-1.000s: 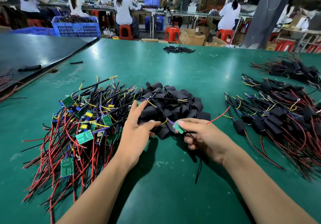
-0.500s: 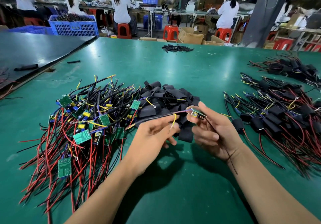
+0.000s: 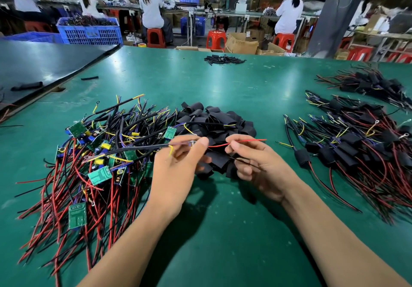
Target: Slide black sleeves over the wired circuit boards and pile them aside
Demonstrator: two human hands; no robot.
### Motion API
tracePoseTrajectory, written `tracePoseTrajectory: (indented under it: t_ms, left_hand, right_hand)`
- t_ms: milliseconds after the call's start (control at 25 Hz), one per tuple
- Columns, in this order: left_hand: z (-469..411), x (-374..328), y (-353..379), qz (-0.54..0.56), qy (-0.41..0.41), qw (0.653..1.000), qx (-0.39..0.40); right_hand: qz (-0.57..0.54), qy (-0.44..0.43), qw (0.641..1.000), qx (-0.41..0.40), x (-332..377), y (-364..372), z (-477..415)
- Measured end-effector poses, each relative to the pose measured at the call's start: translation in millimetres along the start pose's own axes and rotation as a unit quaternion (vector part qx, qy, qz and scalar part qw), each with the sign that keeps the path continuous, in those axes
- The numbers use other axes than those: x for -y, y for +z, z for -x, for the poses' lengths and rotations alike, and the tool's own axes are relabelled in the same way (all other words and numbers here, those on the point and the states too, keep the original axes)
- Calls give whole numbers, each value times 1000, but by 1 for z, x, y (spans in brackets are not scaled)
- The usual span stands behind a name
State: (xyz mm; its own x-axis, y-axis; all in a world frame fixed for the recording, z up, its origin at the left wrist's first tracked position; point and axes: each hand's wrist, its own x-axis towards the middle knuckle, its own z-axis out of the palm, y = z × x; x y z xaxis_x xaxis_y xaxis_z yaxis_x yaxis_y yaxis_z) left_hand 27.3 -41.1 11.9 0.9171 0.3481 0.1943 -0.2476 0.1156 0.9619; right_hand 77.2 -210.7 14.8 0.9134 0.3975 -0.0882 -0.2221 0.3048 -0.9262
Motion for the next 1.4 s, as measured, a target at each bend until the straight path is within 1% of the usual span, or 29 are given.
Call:
tracePoseTrajectory:
  t_ms: [80, 160, 240, 280, 360, 400, 480, 560, 640, 720, 800, 880, 960, 1080, 1160, 1200, 1280, 1320, 1400]
  left_hand:
    - [-4, 1, -5, -2, -19, 999, -40]
    - [-5, 3, -8, -21, -35, 997, -68]
    - [-5, 3, -9, -37, -58, 994, -88]
    - [-5, 3, -9, -42, -70, 992, -93]
    - [-6, 1, -9, -39, -90, 992, -84]
    - [-7, 0, -10, -25, -100, 992, -68]
    - [-8, -2, -10, 23, -122, 992, -19]
    - [-9, -3, -13, 50, -134, 990, 18]
    - [-9, -3, -14, 63, -143, 987, 25]
    - [-10, -5, -15, 80, -152, 985, 20]
    - [-11, -7, -15, 87, -152, 985, 4]
    - [-10, -6, -14, 61, -141, 988, -11]
    - [-8, -5, -13, 36, -136, 990, -10]
    - [-8, -3, -13, 31, -139, 990, -17]
    - [-10, -2, -15, 39, -134, 990, -36]
    - [-11, -1, -16, 34, -128, 990, -47]
    - [-12, 1, -17, -5, -105, 992, -63]
    - [-12, 2, -17, -28, -93, 993, -66]
    - [-11, 3, -16, -51, -79, 993, -70]
  right_hand:
    - [-40, 1, 999, 31, 3, -3, 1]
    - [-89, 10, 992, 89, 4, -6, 3]
    - [-101, 8, 987, 126, 2, -7, 3]
    - [-79, -4, 990, 119, 1, -6, 1]
    - [19, -41, 998, 42, -3, -2, -2]
    - [63, -58, 996, 1, -6, -1, -3]
    - [102, -72, 991, -52, -9, -2, -3]
    - [110, -62, 990, -68, -8, -3, -2]
    - [95, -37, 992, -70, -5, -3, -2]
    - [77, -23, 994, -80, -2, -2, -3]
    - [67, -26, 992, -105, 0, -3, -4]
    - [63, -35, 989, -127, 3, -4, -4]
    - [73, -38, 988, -134, 4, -5, -3]
    - [123, -36, 982, -141, 2, -6, -3]
    - [197, -42, 965, -168, 0, -9, -5]
    - [265, -49, 944, -192, -1, -13, -6]
    - [412, -50, 883, -219, 0, -22, -5]
    - [459, -39, 863, -208, 3, -26, -4]
    - [508, -2, 850, -142, 8, -29, 0]
